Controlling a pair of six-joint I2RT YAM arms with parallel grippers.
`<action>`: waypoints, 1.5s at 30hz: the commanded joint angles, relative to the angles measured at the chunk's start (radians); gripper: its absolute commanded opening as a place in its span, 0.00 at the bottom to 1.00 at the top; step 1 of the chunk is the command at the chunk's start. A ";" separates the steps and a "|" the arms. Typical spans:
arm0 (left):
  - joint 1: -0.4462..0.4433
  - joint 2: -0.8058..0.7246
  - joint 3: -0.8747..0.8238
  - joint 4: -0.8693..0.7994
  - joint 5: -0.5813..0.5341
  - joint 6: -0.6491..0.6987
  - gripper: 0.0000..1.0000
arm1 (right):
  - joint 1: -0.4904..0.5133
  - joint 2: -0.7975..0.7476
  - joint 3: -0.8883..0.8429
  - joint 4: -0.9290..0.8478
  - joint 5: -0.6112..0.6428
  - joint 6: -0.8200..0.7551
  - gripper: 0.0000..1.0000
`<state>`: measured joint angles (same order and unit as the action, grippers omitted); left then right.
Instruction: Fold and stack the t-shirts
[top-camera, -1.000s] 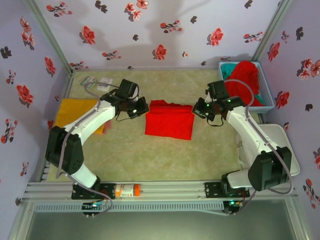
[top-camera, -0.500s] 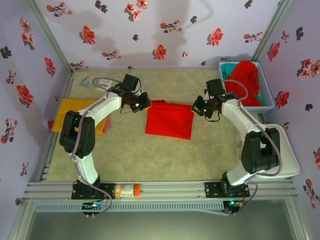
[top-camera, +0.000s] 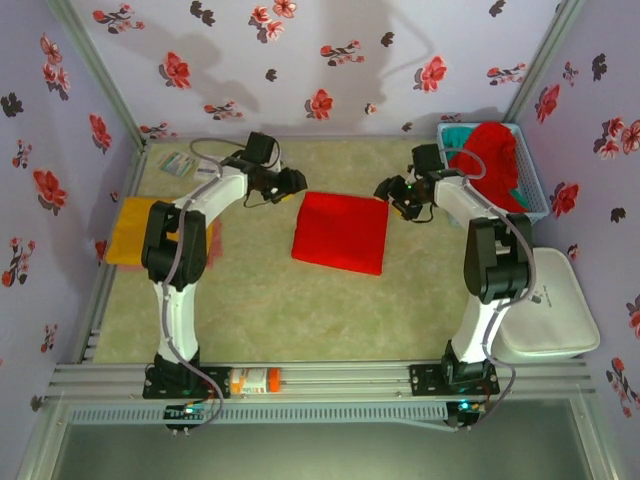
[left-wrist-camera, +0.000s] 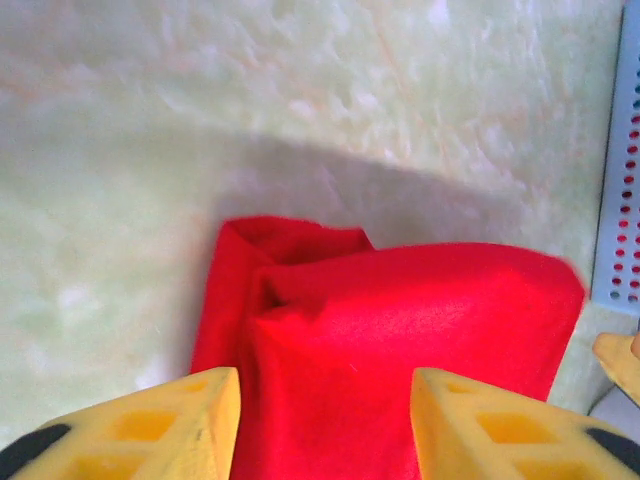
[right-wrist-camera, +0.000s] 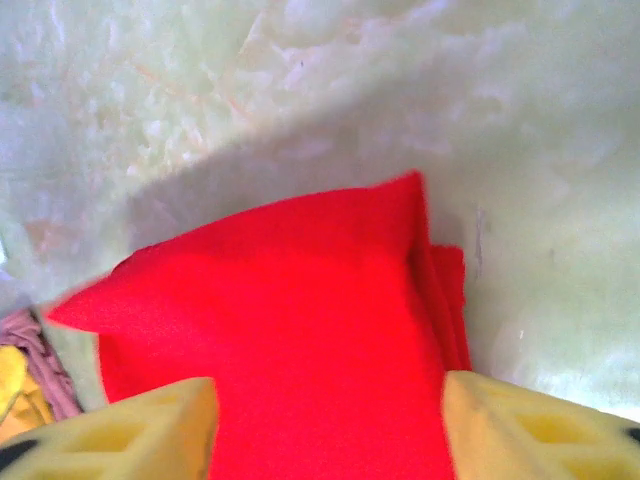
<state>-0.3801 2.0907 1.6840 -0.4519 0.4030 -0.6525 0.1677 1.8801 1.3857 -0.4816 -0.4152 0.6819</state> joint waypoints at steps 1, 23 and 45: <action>0.018 -0.018 0.033 -0.046 -0.001 0.046 0.50 | -0.005 -0.009 0.029 0.023 0.007 -0.025 0.67; -0.104 0.128 -0.035 0.054 -0.003 0.040 0.49 | 0.145 -0.116 -0.307 0.235 0.009 0.073 0.71; -0.036 0.027 -0.088 -0.183 -0.035 0.321 0.65 | 0.151 -0.206 -0.322 0.118 0.074 0.001 0.69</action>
<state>-0.3889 2.0743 1.5558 -0.5549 0.3740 -0.4015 0.3210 1.6794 1.0668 -0.3218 -0.3679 0.7059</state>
